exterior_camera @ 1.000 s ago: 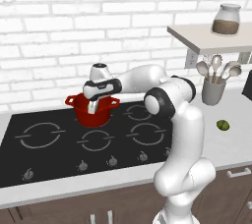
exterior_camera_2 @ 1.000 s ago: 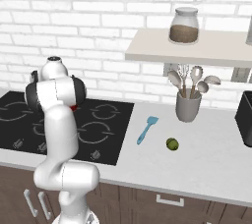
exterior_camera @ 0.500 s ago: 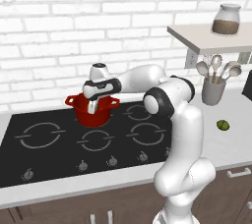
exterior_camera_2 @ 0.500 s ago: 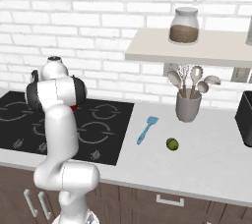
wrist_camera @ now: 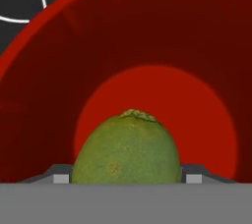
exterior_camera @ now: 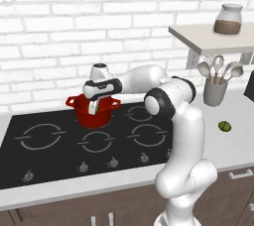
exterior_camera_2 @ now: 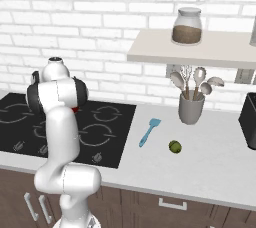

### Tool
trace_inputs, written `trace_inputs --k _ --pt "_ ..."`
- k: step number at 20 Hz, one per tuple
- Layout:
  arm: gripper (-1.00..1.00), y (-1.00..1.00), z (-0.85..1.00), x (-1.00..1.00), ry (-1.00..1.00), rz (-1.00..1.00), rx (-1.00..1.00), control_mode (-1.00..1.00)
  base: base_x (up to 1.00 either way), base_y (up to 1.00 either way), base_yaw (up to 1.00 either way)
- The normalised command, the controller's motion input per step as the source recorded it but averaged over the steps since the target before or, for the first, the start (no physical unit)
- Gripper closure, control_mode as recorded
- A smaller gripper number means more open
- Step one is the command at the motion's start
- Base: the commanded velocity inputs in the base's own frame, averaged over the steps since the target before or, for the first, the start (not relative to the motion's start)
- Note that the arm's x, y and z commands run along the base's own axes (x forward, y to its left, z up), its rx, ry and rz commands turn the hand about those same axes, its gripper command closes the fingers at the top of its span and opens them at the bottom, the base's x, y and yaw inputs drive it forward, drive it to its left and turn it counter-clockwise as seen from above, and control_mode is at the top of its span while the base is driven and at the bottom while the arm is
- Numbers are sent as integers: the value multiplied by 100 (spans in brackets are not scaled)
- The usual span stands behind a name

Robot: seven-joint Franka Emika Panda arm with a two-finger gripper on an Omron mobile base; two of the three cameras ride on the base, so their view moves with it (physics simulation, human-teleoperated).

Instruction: Put the lime and lime in the pot. Retrieve the spatula and lightly stir the vegetables in the pot.

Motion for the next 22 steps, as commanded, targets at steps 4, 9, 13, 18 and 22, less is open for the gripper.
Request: trace_inputs --k 4,9,13,18,22 --pt "-100 0 0 0 0 0 0 -100 0 0 0" --pt "-100 0 0 0 0 0 0 -100 0 0 0" --pt "-100 0 59 -11 -1 0 0 -100 0 0 0" --pt "-100 0 73 -13 0 0 0 -100 0 0 0" --pt "-100 -4 29 -30 -1 -6 0 -100 0 0 0"
